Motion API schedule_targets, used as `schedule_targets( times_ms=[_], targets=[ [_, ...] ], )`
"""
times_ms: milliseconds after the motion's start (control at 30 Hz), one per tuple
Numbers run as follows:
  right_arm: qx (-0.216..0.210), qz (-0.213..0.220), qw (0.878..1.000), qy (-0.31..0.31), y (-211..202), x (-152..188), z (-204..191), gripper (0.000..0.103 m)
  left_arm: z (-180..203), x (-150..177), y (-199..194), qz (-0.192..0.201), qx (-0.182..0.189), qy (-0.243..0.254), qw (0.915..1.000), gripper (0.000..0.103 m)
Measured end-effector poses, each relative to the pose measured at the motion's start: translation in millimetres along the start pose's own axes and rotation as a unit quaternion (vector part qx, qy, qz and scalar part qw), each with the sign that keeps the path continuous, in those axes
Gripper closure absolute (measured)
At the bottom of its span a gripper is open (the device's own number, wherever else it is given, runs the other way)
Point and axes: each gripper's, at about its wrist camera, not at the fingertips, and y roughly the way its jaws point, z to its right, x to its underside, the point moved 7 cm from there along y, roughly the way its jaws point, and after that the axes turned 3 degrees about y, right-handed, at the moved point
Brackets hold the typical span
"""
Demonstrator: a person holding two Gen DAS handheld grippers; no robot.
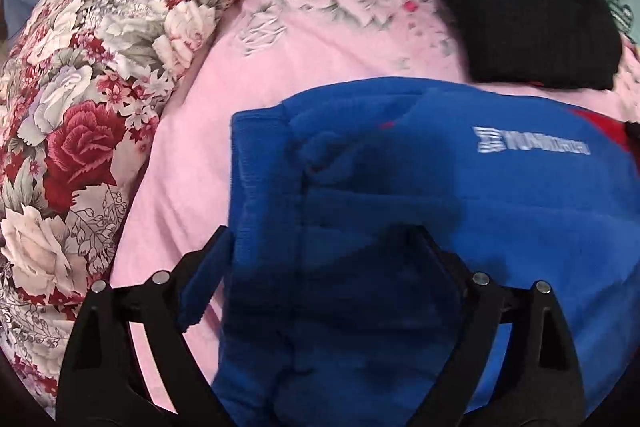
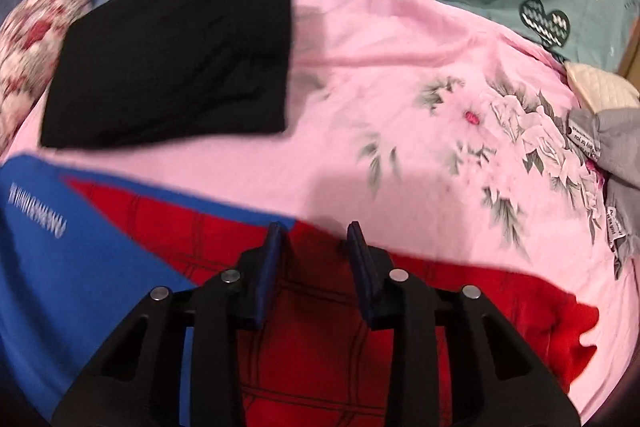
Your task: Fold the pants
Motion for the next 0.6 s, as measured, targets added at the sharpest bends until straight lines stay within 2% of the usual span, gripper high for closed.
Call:
schedule_targets(
  times_ms=[133,200,267,400,500,567,600],
  targets=[
    [0.023,0.012,0.999,0.041,-0.9,-16.4,7.4,0.064,-21.5,0.8,3.3,-0.01,0.007,-0.034,0.9993,0.01],
    [0.002,0.015,0.998,0.067,-18.9,-11.4,15.0,0.052,-30.3,4.7,-3.9,-0.003,-0.003,-0.039,0.9992,0.011],
    [-0.041,0.017,0.996,0.077,-39.8,0.3,17.8,0.049,-35.7,8.4,-15.5,0.012,0.002,-0.044,0.999,0.011],
    [-0.029,-0.009,0.997,0.073,-67.4,34.8,50.2,0.049,-27.1,16.6,-34.2,0.032,0.035,-0.041,0.998,0.011],
    [-0.047,-0.05,0.994,0.087,-65.6,59.5,75.3,0.049,-8.5,23.5,-35.3,0.031,0.054,-0.015,0.9979,0.01],
    [-0.001,-0.061,0.995,0.073,-52.5,64.5,94.3,0.051,0.2,25.9,-25.9,0.019,0.037,-0.003,0.9991,0.01],
    [0.039,-0.035,0.997,0.059,-46.9,56.4,107.2,0.051,1.8,24.6,-21.2,0.018,0.027,-0.001,0.9995,0.01]
  ],
)
